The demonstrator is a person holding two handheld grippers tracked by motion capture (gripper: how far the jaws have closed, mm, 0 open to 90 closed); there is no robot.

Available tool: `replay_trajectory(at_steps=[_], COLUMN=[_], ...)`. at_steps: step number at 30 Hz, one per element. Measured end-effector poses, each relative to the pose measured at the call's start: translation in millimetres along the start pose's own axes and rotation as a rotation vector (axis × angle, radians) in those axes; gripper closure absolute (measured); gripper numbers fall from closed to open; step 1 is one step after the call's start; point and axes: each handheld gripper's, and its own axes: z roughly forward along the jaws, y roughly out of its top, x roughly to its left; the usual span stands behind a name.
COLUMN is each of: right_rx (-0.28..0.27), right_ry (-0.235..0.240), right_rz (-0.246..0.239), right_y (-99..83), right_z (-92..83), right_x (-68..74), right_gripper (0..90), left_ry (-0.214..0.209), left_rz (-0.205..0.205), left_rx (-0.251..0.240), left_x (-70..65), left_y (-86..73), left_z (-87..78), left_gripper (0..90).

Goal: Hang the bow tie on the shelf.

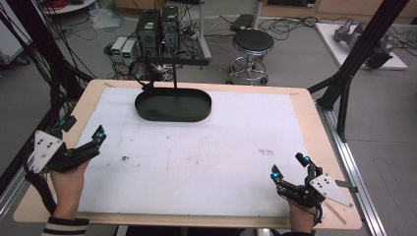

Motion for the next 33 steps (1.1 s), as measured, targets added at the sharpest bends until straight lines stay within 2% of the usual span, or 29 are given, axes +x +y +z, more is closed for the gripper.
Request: replay_trajectory(at_steps=[3, 6, 7, 10, 16, 19, 33], right_rx=[-0.022, -0.025, -0.021, -0.007, 0.005, 0.014, 0.004], right_ry=[-0.03, -0.039, -0.044, -0.048, -0.048, -0.049, -0.048], right_rz=[0.009, 0.013, 0.014, 0.008, -0.003, -0.006, -0.014], right_y=[3.3, 3.4, 2.9, 0.6, -0.5, -0.4, 4.0], right_z=[-3.2, -3.6, -3.5, -2.7, -1.0, -0.9, -2.8], right_x=[-0.2, -0.9, -1.1, -1.3, 0.0, 0.9, 2.8], right_gripper=[9.9, 9.9, 9.9, 9.9, 9.9, 9.9, 9.9], left_ry=[0.03, 0.034, 0.031, 0.035, 0.031, 0.025, 0.019], left_rz=[-0.021, -0.004, -0.009, -0.006, -0.001, -0.018, -0.022], left_rx=[0.006, 0.015, 0.018, 0.001, 0.003, 0.003, 0.019], left_x=[7.5, 9.0, 9.7, 7.3, 1.5, 1.2, -1.7], left_y=[-13.9, -21.1, -23.9, -30.2, -36.0, -37.1, -41.2], left_z=[-20.9, -24.9, -26.1, -30.5, -34.1, -35.2, -34.6], left_gripper=[15.5, 15.5, 15.5, 15.2, 15.2, 15.0, 15.0])
